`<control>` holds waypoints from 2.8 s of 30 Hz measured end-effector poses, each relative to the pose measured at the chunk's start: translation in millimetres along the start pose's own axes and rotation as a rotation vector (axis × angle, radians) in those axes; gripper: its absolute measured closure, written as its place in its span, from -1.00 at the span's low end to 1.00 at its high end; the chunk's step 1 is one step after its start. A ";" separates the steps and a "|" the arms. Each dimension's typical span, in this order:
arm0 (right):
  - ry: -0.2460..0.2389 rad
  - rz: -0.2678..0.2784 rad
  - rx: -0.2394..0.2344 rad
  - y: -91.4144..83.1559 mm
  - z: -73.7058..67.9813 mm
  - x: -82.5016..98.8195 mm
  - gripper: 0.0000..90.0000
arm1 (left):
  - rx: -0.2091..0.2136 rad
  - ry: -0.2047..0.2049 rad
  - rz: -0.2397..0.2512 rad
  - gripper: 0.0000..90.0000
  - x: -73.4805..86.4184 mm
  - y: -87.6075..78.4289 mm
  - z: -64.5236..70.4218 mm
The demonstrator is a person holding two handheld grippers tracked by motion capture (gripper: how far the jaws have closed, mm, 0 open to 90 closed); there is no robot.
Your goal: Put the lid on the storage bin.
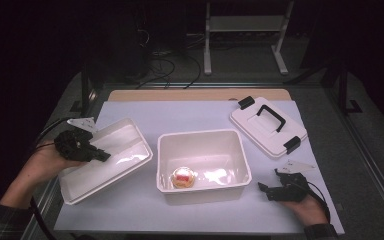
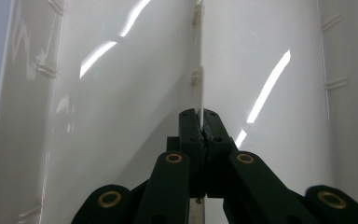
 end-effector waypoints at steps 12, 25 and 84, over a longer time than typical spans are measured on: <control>0.000 0.000 0.000 0.0 0.0 0.0 -0.60 | 0.036 0.101 0.025 0.97 -46.6 2.1 15.1; 0.000 0.000 -0.001 0.0 -0.1 0.0 -0.60 | 0.088 0.239 0.033 0.97 -108.9 20.0 40.1; -0.001 -0.002 0.021 0.0 -0.3 0.0 -0.69 | 0.247 0.369 0.012 0.97 -189.7 134.8 91.5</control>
Point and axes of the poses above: each handheld gripper's, and its own axes: y roughly forward along the jaws, x roughly out of its underside, z roughly to its right, the point moved 4 cm from there along y, roughly forward along the jaws, and after that the axes turned 5 degrees about y, right-handed, at the moved point
